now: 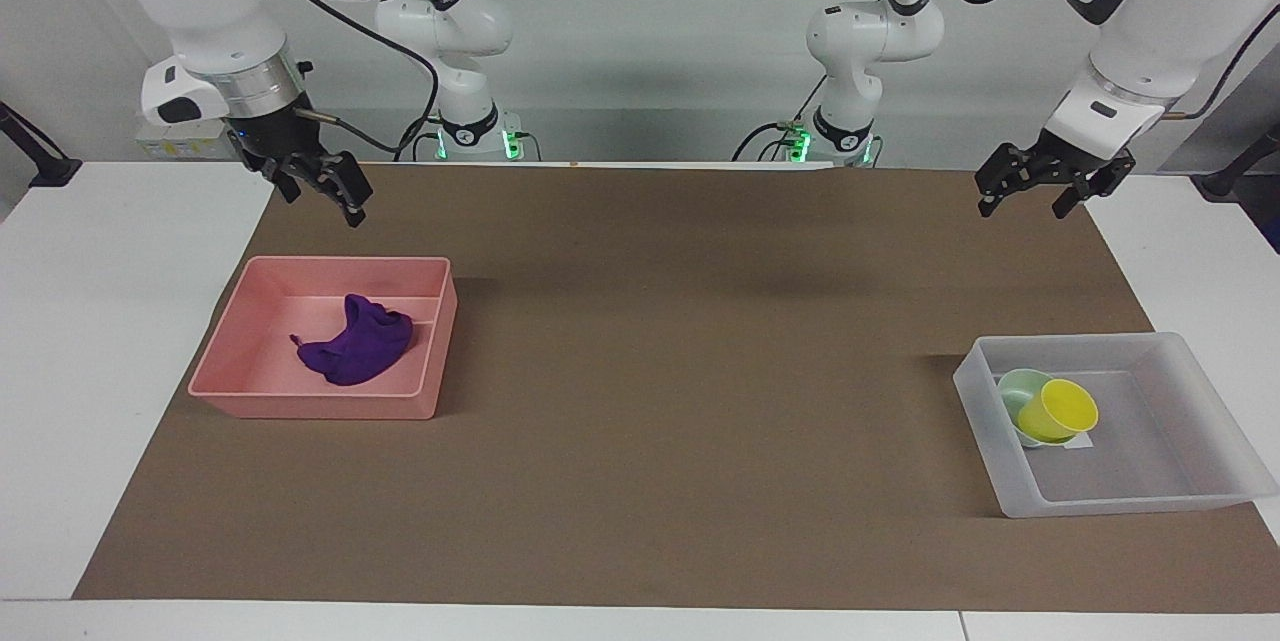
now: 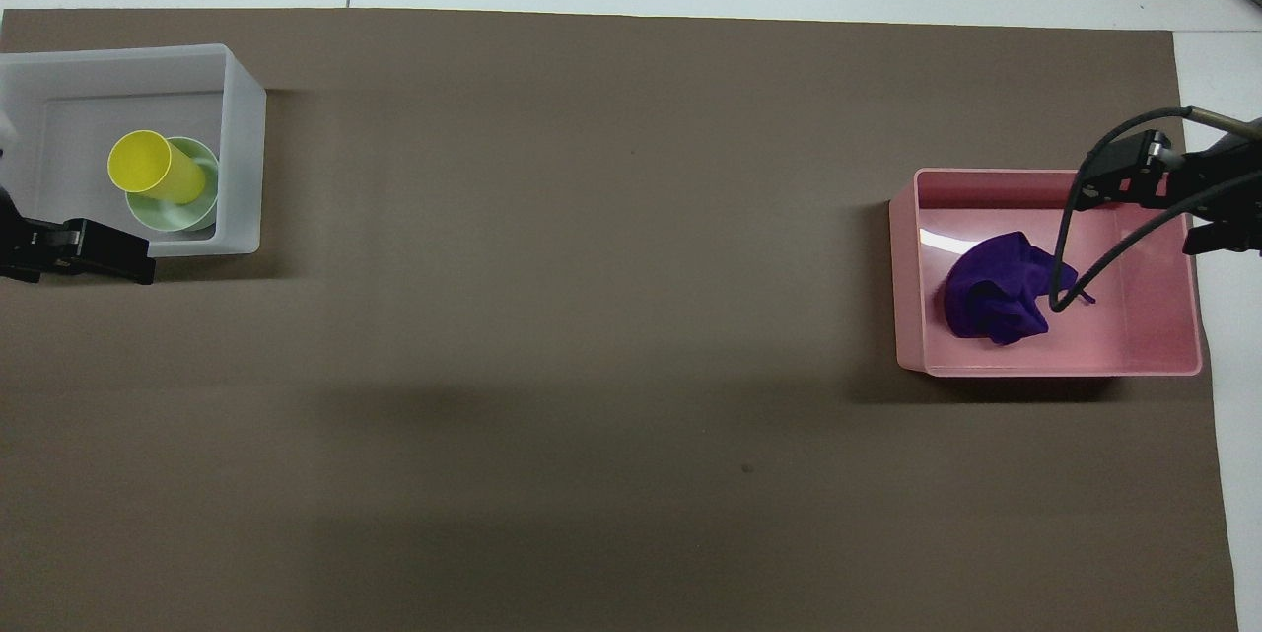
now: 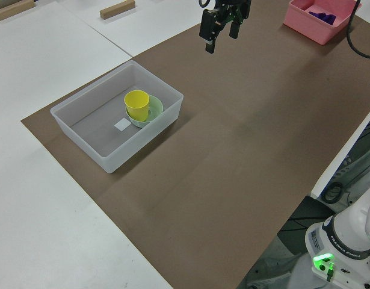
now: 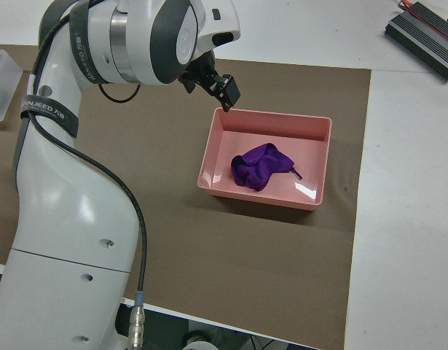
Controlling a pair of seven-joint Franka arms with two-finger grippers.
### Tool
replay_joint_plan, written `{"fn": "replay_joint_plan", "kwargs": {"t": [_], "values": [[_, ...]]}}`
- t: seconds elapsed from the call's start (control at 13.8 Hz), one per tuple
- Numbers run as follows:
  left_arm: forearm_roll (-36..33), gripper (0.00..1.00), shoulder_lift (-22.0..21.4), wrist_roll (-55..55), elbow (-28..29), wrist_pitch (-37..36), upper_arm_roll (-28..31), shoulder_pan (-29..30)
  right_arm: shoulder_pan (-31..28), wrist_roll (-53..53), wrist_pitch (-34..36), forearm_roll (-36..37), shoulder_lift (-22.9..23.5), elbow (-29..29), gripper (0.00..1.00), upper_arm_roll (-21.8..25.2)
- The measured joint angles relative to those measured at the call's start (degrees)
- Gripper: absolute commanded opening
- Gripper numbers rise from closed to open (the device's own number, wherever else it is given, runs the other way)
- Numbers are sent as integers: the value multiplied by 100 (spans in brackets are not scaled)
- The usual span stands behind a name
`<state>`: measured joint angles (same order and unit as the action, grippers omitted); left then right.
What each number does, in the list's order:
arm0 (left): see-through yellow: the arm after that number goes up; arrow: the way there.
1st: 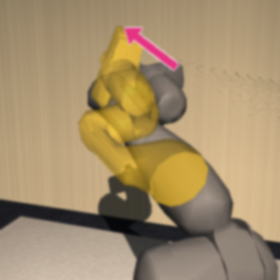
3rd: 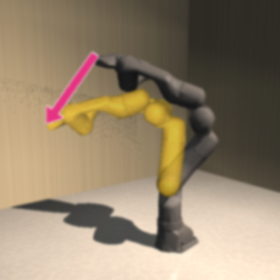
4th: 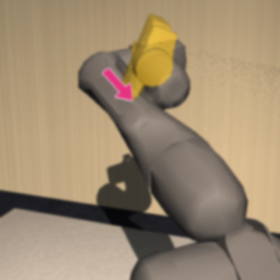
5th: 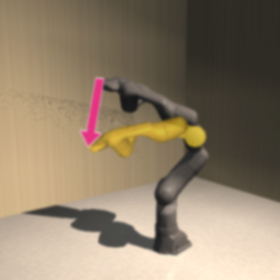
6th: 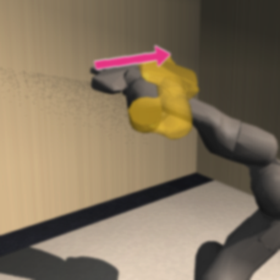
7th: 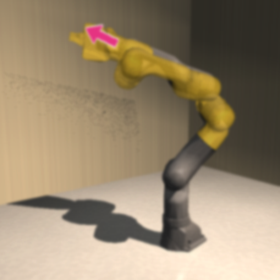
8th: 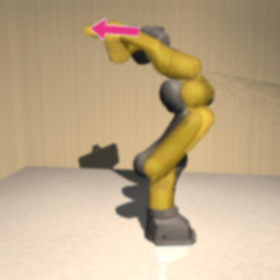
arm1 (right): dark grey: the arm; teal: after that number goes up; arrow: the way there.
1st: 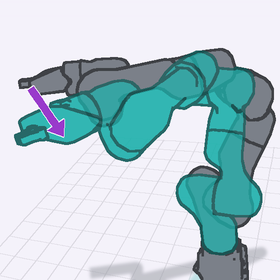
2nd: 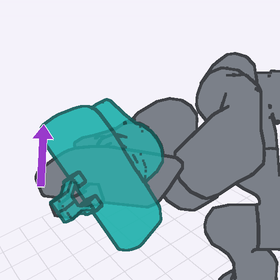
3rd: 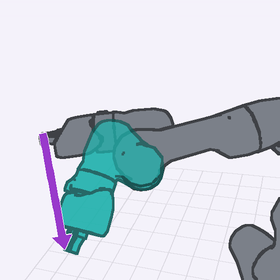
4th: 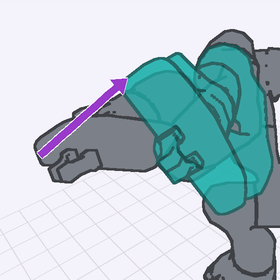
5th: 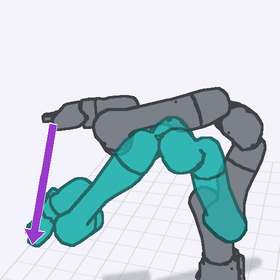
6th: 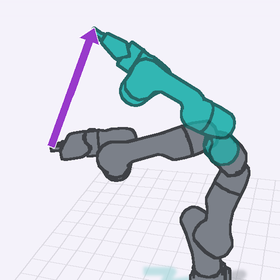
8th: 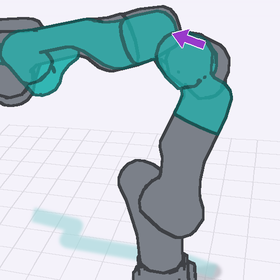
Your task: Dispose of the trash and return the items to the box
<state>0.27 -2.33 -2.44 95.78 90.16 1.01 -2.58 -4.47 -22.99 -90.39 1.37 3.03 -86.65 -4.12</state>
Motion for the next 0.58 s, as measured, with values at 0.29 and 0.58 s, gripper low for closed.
{"fn": "replay_joint_plan", "kwargs": {"t": [0.29, 0.58], "values": [[73, 100, -13, 0, 2, 0, 34, -20, 0, 0, 0, 0, 0, 0, 100, 0], [113, 100, -40, 0, -17, -20, 34, -21, 0, 0, 0, 0, 0, 0, 100, 0]]}}
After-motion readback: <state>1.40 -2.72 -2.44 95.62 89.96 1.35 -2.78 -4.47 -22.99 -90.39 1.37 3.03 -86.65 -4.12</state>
